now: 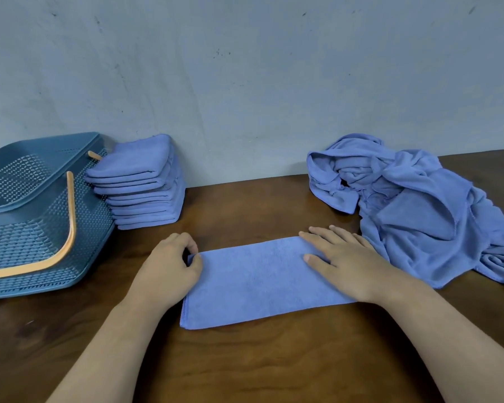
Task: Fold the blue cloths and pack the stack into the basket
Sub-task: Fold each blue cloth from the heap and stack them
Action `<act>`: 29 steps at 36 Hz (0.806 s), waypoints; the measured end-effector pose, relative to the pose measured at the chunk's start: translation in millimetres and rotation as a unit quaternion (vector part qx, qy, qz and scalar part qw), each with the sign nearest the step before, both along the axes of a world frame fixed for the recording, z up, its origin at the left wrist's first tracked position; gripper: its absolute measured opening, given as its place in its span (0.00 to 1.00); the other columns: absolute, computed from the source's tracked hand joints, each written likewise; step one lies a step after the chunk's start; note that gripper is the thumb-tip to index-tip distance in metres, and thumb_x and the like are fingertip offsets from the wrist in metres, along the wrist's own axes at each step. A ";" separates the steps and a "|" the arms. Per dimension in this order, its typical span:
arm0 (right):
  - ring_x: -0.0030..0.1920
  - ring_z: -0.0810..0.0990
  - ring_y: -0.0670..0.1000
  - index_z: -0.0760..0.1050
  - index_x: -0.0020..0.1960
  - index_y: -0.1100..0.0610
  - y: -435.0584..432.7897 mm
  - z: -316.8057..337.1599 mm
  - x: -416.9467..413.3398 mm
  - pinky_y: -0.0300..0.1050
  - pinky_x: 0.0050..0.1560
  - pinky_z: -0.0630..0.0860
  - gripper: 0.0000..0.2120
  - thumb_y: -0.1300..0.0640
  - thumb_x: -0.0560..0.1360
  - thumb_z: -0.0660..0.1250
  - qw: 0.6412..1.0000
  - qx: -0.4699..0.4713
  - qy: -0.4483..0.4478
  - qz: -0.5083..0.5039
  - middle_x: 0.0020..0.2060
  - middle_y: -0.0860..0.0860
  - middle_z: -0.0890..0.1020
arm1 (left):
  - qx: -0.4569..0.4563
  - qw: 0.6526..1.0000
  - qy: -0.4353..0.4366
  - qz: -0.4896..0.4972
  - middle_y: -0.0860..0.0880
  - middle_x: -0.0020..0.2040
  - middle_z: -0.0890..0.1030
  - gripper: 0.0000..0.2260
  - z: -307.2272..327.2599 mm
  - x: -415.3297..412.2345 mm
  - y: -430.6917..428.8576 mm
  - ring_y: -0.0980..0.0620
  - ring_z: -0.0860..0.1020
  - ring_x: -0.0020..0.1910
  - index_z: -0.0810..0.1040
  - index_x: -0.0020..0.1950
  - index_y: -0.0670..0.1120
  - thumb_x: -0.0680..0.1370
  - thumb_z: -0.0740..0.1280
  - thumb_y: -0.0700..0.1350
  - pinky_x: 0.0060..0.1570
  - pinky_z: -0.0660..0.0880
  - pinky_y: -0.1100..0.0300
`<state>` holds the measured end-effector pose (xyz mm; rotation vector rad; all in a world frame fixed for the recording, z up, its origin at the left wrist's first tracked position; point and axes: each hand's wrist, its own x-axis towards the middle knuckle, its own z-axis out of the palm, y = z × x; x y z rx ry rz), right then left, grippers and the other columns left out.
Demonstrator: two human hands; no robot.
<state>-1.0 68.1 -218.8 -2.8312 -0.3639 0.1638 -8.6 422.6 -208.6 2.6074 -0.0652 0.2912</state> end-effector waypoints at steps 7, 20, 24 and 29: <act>0.84 0.44 0.45 0.46 0.83 0.32 0.7 0.5 0.3 0.54 0.83 0.44 0.29 0.31 0.83 0.44 1.000 -0.015 0.005 0.000 0.83 0.33 0.49 | 0.020 0.999 -0.027 0.008 0.57 0.46 0.76 0.09 -2.1 2.2 -1.4 0.56 0.76 0.46 0.74 0.45 0.54 0.81 0.66 0.41 0.42 0.73 0.60; 0.67 0.66 0.45 0.69 0.71 0.37 3.8 23.2 14.4 0.52 0.64 0.73 0.30 0.27 0.73 0.62 0.999 -0.019 -0.019 -0.019 0.64 0.34 0.70 | 0.052 0.987 -0.090 -0.123 0.59 0.70 0.76 0.14 7.3 -15.6 -42.3 0.58 0.68 0.74 0.75 0.71 0.54 0.86 0.62 0.51 0.74 0.67 0.55; 0.55 0.75 0.48 0.75 0.57 0.47 12.1 54.9 47.8 0.45 0.51 0.75 0.29 0.29 0.67 0.74 0.992 -0.053 0.112 -0.012 0.53 0.43 0.78 | 0.111 0.966 0.041 -0.228 0.65 0.84 0.56 0.27 -4.8 -26.5 -67.9 0.64 0.46 0.83 0.58 0.84 0.63 0.85 0.53 0.66 0.83 0.46 0.54; 0.42 0.81 0.48 0.81 0.47 0.55 29.0 85.3 81.7 0.44 0.46 0.76 0.28 0.32 0.64 0.81 0.959 -0.128 0.248 0.044 0.43 0.46 0.84 | 0.158 0.955 0.098 -0.232 0.65 0.84 0.38 0.31 -9.6 -24.5 -62.2 0.65 0.33 0.81 0.42 0.84 0.68 0.83 0.47 0.72 0.83 0.36 0.51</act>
